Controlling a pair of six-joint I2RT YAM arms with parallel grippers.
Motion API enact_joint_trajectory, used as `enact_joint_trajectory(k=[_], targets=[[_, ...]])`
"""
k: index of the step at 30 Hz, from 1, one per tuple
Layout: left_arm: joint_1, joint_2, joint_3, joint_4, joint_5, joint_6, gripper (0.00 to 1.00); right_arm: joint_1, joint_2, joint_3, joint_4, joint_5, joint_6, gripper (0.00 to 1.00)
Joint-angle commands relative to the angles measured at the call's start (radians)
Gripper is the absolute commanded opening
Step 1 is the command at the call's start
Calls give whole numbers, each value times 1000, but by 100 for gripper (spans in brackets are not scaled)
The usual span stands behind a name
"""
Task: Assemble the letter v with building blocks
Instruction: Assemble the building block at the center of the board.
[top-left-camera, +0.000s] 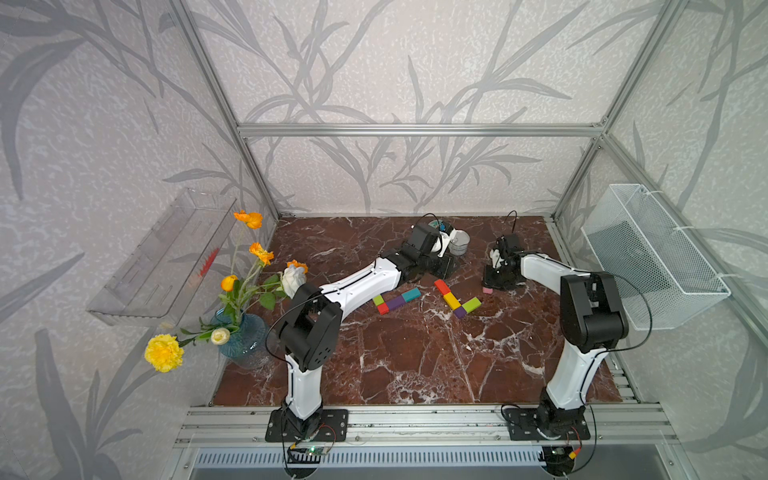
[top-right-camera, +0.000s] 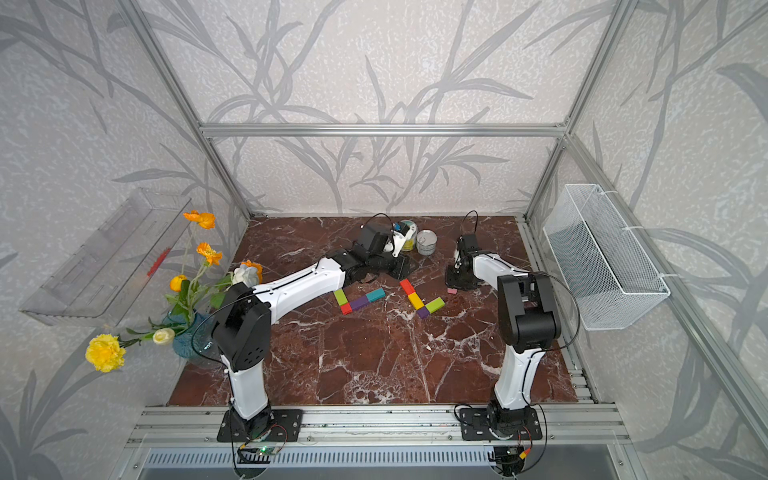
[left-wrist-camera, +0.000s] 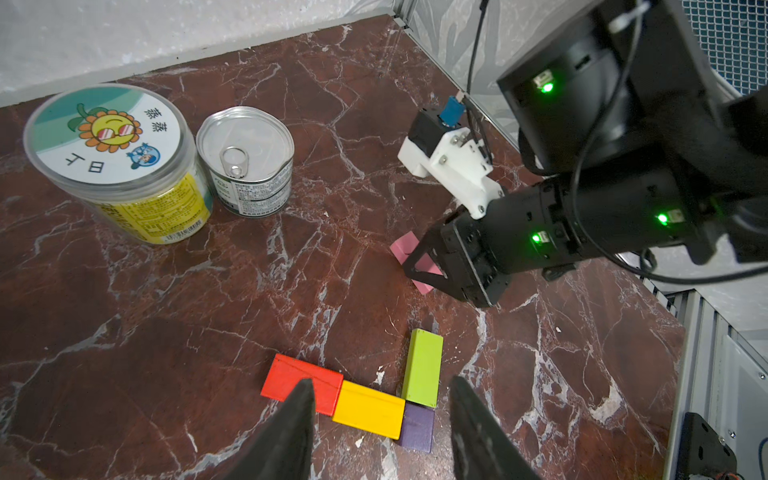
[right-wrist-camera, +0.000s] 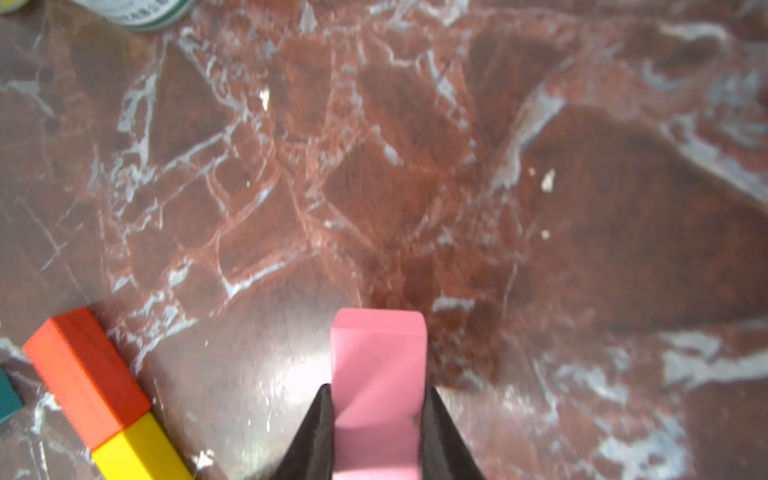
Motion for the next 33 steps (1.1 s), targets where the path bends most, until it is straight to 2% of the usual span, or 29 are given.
enact_joint_trajectory(k=[1, 5, 12, 19, 23, 29, 33], targets=[[0, 29, 30, -8, 22, -12, 51, 0, -78, -49, 40, 26, 16, 12], [-2, 78, 72, -45, 40, -14, 50, 0, -154, -129, 58, 49, 24, 13], [-17, 150, 159, -135, 74, -6, 45, 1, -155, -178, 66, 55, 32, 16], [-37, 243, 278, -273, 72, 29, 43, 7, -104, -162, 60, 37, 34, 22], [-42, 274, 303, -285, 81, 27, 43, 7, -95, -160, 68, 27, 43, 32], [-49, 357, 397, -343, 113, 23, 40, 5, -149, -181, 85, -11, 61, 57], [-59, 424, 481, -384, 140, 25, 31, -1, -251, -246, 66, -12, 58, 61]])
